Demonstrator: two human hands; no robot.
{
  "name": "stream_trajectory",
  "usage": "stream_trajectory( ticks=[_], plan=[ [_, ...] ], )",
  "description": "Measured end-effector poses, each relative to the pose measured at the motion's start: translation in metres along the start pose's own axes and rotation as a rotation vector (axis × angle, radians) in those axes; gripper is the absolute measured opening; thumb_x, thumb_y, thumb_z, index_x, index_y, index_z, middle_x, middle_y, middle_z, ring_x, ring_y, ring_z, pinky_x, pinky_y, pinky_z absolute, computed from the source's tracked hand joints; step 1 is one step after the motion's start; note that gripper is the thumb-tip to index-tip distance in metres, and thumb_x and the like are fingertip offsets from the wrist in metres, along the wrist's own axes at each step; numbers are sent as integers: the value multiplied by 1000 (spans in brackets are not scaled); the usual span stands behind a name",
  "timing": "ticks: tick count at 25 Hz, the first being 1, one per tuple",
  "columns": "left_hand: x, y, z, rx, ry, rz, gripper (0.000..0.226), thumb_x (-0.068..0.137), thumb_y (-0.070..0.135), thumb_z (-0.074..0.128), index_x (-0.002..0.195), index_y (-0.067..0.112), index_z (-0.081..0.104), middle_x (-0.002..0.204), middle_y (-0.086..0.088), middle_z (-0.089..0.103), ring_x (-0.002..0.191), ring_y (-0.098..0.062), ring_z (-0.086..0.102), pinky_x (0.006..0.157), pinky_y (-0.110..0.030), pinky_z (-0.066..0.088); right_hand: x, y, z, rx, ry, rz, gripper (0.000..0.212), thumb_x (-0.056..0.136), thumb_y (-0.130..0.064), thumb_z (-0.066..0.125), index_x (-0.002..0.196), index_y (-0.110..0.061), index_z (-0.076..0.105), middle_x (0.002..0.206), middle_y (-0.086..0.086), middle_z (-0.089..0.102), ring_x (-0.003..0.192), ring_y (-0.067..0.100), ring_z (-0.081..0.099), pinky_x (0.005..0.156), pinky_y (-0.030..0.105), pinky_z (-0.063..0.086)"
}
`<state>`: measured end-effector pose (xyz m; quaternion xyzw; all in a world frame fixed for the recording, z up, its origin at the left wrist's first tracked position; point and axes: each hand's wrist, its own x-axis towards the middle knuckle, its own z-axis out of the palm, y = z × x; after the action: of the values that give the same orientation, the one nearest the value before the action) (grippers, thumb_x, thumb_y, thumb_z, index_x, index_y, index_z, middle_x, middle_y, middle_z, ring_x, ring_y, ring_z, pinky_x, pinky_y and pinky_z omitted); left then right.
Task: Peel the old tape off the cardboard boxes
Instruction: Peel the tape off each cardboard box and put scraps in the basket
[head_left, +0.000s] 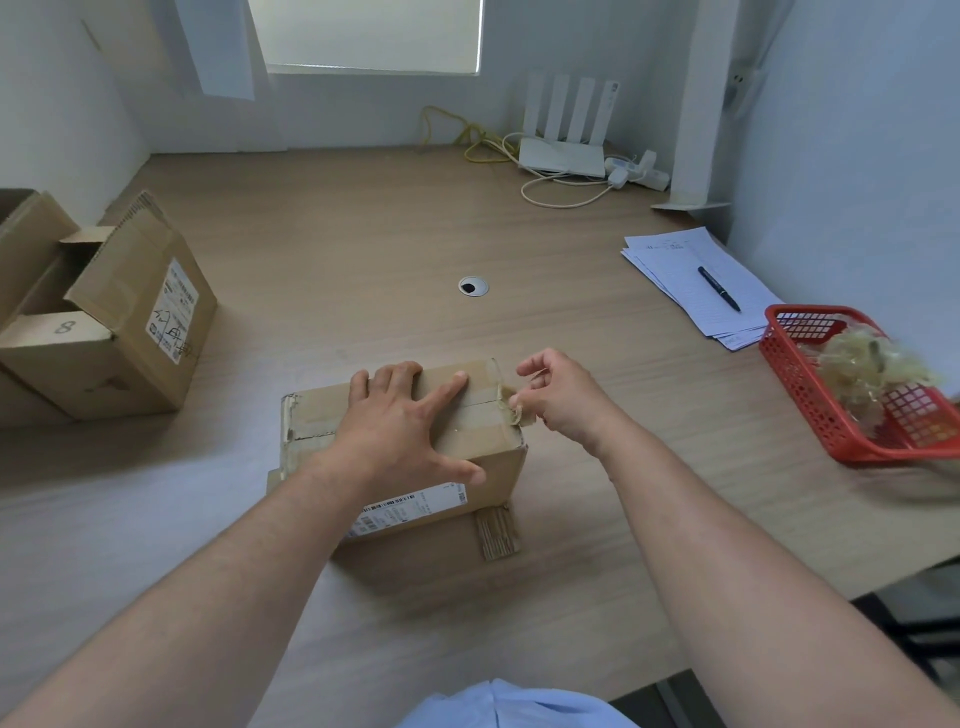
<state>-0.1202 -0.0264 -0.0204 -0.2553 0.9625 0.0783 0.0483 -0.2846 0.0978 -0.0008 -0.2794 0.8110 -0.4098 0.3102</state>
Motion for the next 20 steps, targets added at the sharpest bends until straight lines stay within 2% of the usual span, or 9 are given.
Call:
stream_trajectory(
  ticks=[2, 4, 7, 10, 12, 14, 17, 18, 20],
  plan=[
    [-1, -12, -4, -44, -44, 37, 116, 52, 95, 44, 149, 47, 3, 154, -7, 13, 140, -24, 7, 116, -42, 2, -6, -1, 9, -64, 89, -91, 19, 77, 0, 62, 76, -18, 57, 75, -2, 57, 70, 16, 54, 62, 29, 45],
    [-3, -18, -4, -52, -30, 54, 114, 56, 88, 52, 150, 45, 4, 155, -4, 12, 139, -21, 6, 116, -39, 3, -16, 5, 16, -153, 196, -187, 18, 78, -2, 62, 70, -18, 57, 76, -6, 55, 76, 19, 56, 71, 35, 50],
    [-4, -17, 1, -32, 28, 74, 111, 56, 88, 50, 149, 45, 7, 154, -4, 15, 139, -21, 9, 116, -38, 4, -33, 16, 16, -175, 250, -297, 11, 84, -13, 63, 73, -9, 64, 82, -2, 56, 78, 19, 57, 75, 34, 49],
    [-4, -17, 2, -18, 43, 64, 111, 54, 91, 47, 148, 47, 9, 154, -2, 19, 140, -23, 13, 115, -41, 5, -45, 20, 15, -294, 208, -335, 5, 81, -24, 68, 85, -20, 69, 91, -5, 56, 76, 13, 56, 72, 26, 46],
    [-4, -17, 2, 0, 46, 35, 111, 50, 93, 41, 147, 50, 9, 153, 0, 19, 140, -22, 14, 115, -46, 6, -47, 21, 16, -369, 207, -331, 15, 78, -24, 70, 93, -25, 68, 91, -12, 48, 71, 8, 52, 70, 22, 44],
    [-5, -16, 2, 3, 51, 17, 110, 49, 94, 39, 146, 52, 9, 153, 1, 19, 139, -22, 14, 114, -50, 6, -46, 20, 17, -344, 207, -327, 16, 79, -19, 69, 94, -23, 68, 88, -15, 45, 68, 3, 50, 68, 14, 40],
    [-8, -13, 2, 15, 51, 14, 109, 51, 92, 44, 146, 52, 10, 153, 2, 19, 139, -23, 14, 115, -51, 7, -44, 20, 12, -292, 257, -351, 10, 82, -5, 63, 88, -11, 69, 87, -5, 56, 75, 12, 54, 70, 22, 43],
    [-8, -12, 1, 18, 58, 5, 108, 52, 91, 46, 146, 51, 11, 153, 2, 20, 139, -22, 16, 115, -51, 10, -45, 19, 9, -190, 295, -338, 10, 83, -3, 62, 85, -10, 68, 84, -2, 60, 75, 14, 56, 71, 25, 46],
    [-7, -11, -2, 3, 81, -27, 105, 54, 89, 50, 146, 50, 15, 152, 2, 23, 138, -22, 19, 114, -48, 13, -45, 13, -9, 162, 381, -305, 15, 83, 1, 61, 80, -13, 66, 74, -1, 65, 63, 10, 58, 62, 26, 52]
  ],
)
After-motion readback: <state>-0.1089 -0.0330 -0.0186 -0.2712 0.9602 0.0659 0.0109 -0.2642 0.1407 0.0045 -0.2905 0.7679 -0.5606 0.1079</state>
